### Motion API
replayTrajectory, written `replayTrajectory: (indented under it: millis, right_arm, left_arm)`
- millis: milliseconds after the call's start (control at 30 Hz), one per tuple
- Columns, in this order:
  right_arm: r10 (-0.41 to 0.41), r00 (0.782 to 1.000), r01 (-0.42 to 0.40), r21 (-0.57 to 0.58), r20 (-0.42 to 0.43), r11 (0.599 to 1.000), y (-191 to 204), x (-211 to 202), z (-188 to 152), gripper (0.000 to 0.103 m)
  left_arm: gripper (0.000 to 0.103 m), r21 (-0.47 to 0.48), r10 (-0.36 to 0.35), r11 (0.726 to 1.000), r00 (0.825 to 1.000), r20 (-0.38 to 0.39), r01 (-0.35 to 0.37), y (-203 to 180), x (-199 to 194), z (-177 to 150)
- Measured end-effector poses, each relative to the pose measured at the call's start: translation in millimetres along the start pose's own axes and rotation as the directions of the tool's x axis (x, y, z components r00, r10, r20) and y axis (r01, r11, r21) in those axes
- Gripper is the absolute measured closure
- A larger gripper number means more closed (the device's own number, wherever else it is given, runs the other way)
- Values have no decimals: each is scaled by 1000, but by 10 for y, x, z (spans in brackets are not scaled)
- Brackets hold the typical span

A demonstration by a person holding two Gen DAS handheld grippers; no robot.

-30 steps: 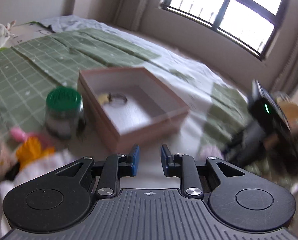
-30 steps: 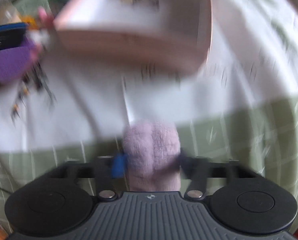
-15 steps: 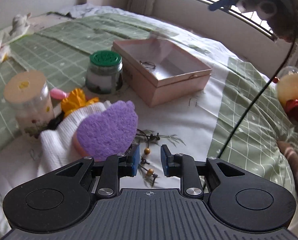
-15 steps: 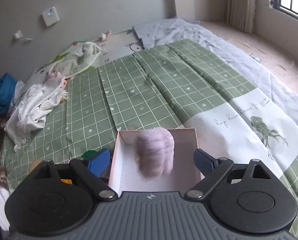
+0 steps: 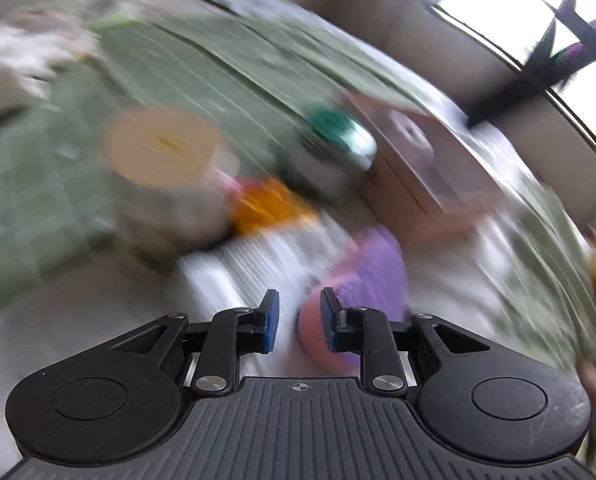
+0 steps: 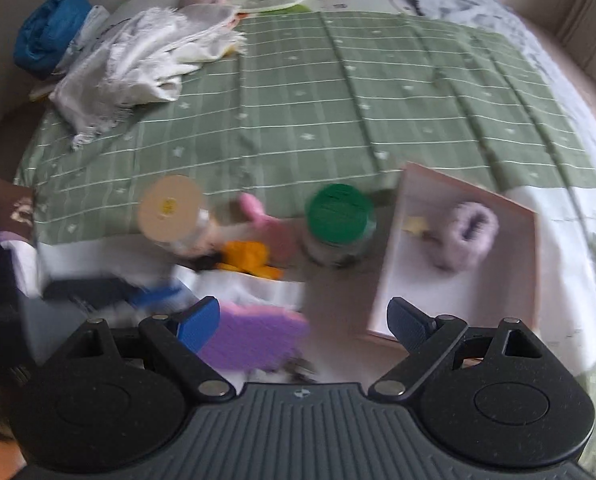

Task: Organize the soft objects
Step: 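Grasp the purple heart-shaped sponge with the right gripper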

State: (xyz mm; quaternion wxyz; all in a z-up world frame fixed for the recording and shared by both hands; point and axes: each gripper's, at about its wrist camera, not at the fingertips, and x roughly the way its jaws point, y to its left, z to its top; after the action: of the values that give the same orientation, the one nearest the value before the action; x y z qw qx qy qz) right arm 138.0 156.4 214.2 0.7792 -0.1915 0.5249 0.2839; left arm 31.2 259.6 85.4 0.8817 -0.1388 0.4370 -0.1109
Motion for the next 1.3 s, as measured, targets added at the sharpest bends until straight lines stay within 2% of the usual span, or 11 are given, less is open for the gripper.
replayTrajectory:
  millis: [67,167,267,400,533,667,700,767,1000,1133,1300]
  right_arm:
    - [-27,999,26,-18,-33,999,91,168,21,12]
    - [-90,991,87,-38,-101,995,112,414,-69,12]
    - [-116,978,115,-14,-176,993,16,688,-243,12]
    - [-92,956,101,19,-279,995,-67,961,-379,12]
    - [19,966,-2,64,-258,998,9,1042,-315,12]
    - [18,953,-16,11,-302,1000,189,1287,-353,12]
    - [4,946,-8,-9,-325,1000,222,1360,-401,15]
    - [-17,934,-5,-62,-358,998,293,1445,-514,37]
    - [-108,952,29,-267,-286,963,314,960,-665,37]
    - [-165,961,101,-275,-223,956,-151,708,-752,37]
    - [-236,951,201,-180,-198,963,-921,597,-1047,37]
  left_arm:
    - [78,56,-136,988,988,-76,140,-139,27,-74]
    - [78,162,-175,969,982,-75,185,-324,-53,-145]
    - [78,149,-137,980,990,14,134,-254,-190,-120]
    - [78,-9,50,999,985,164,-49,75,-382,-9]
    - [78,-123,189,977,971,148,-172,313,-366,-5]
    - [78,-135,207,972,971,119,-191,345,-266,13]
    - [78,-138,207,972,972,115,-191,353,-251,17]
    - [78,-148,212,969,972,103,-195,381,-193,7]
    - [78,-252,231,944,972,44,-213,562,-124,-127]
    - [78,-239,159,960,986,45,-144,508,-60,-157]
    - [78,-157,55,987,996,63,-44,213,-15,-121]
